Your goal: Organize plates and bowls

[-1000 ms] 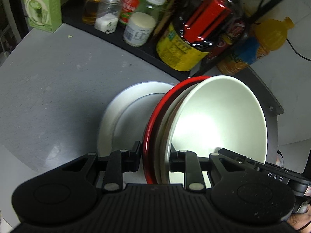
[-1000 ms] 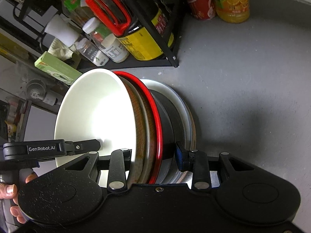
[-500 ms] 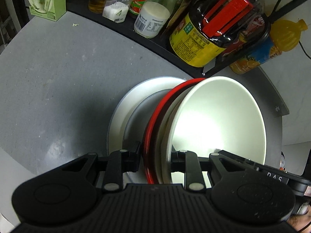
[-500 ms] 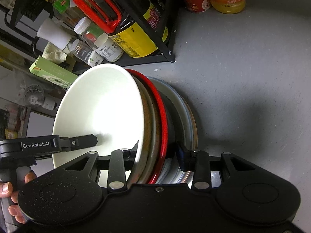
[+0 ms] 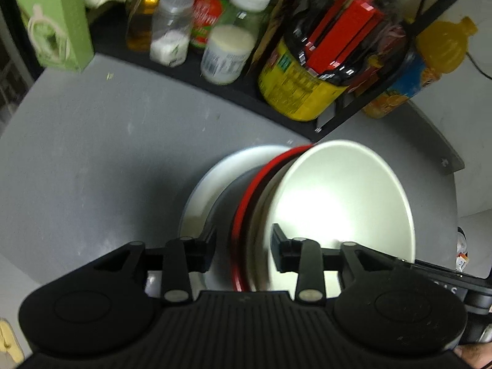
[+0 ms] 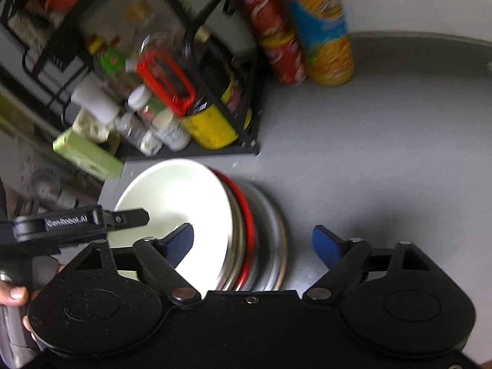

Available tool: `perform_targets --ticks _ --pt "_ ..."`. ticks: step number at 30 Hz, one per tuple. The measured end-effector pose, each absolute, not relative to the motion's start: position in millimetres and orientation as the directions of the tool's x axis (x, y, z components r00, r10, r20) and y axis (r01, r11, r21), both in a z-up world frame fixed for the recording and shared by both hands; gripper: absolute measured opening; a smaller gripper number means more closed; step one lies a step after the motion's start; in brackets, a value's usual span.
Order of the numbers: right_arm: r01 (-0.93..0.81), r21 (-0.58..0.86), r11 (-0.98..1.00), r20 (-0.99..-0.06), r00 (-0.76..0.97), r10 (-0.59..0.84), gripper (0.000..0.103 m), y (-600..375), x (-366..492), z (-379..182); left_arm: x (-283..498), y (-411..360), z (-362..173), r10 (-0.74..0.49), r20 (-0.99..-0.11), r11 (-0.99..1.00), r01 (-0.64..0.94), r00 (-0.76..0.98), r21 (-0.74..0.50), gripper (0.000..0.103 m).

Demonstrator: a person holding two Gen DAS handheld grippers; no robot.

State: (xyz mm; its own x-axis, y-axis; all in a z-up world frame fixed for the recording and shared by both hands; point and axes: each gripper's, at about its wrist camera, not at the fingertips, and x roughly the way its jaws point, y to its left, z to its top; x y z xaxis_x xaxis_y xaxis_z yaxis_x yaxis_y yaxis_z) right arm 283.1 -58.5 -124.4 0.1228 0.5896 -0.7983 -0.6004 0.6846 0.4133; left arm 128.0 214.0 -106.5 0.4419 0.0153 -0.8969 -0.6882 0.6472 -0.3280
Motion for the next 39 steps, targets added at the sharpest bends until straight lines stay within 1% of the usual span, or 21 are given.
perform_targets --ticks 1,2,3,5,7,9,14,17,19,24,27,31,39 --pt "-0.595 0.404 0.695 -0.795 0.148 0.588 0.092 -64 281 -121 129 214 -103 0.021 -0.891 0.652 -0.682 0.453 -0.331 0.045" --pt "-0.587 0.396 0.706 -0.792 0.171 0.586 0.095 -69 279 -118 130 214 -100 0.028 -0.888 0.657 -0.678 0.46 -0.33 0.047" --pt "-0.575 0.388 0.72 -0.788 0.198 0.583 0.099 -76 276 -114 131 213 -97 0.036 -0.885 0.662 -0.675 0.464 -0.327 0.052" --pt "-0.554 0.372 0.745 -0.784 0.242 0.572 0.103 -89 270 -108 134 212 -92 0.059 -0.879 0.669 -0.672 0.473 -0.317 0.06" --pt "-0.529 0.362 0.768 -0.777 0.284 0.562 0.103 -102 263 -102 136 210 -87 0.08 -0.876 0.668 -0.678 0.476 -0.307 0.071" --pt "-0.507 0.358 0.784 -0.768 0.317 0.556 0.103 -114 254 -97 139 207 -84 0.083 -0.878 0.677 -0.673 0.472 -0.298 0.075" --pt "-0.445 0.335 0.831 -0.759 0.395 0.518 0.103 -142 219 -82 136 192 -68 0.089 -0.86 0.732 -0.618 0.503 -0.286 0.078" --pt "-0.419 0.33 0.846 -0.753 0.424 0.504 0.103 -154 196 -72 126 180 -56 0.09 -0.834 0.754 -0.584 0.544 -0.299 0.081" --pt "-0.409 0.313 0.857 -0.75 0.448 0.488 0.103 -161 182 -65 118 172 -47 0.1 -0.821 0.764 -0.572 0.562 -0.298 0.088" --pt "-0.39 0.307 0.868 -0.722 0.498 0.479 0.103 -175 149 -47 101 150 -29 0.095 -0.798 0.811 -0.512 0.595 -0.285 0.095" --pt "-0.379 0.26 0.888 -0.713 0.546 0.441 0.103 -180 131 -38 90 141 -21 0.077 -0.809 0.828 -0.489 0.583 -0.274 0.095" --pt "-0.356 0.272 0.894 -0.696 0.568 0.438 0.103 -189 110 -34 70 124 -7 0.081 -0.787 0.864 -0.437 0.612 -0.251 0.097" --pt "-0.328 0.295 0.897 -0.66 0.61 0.44 0.103 -204 68 -24 25 97 9 0.065 -0.761 0.914 -0.344 0.646 -0.214 0.097"
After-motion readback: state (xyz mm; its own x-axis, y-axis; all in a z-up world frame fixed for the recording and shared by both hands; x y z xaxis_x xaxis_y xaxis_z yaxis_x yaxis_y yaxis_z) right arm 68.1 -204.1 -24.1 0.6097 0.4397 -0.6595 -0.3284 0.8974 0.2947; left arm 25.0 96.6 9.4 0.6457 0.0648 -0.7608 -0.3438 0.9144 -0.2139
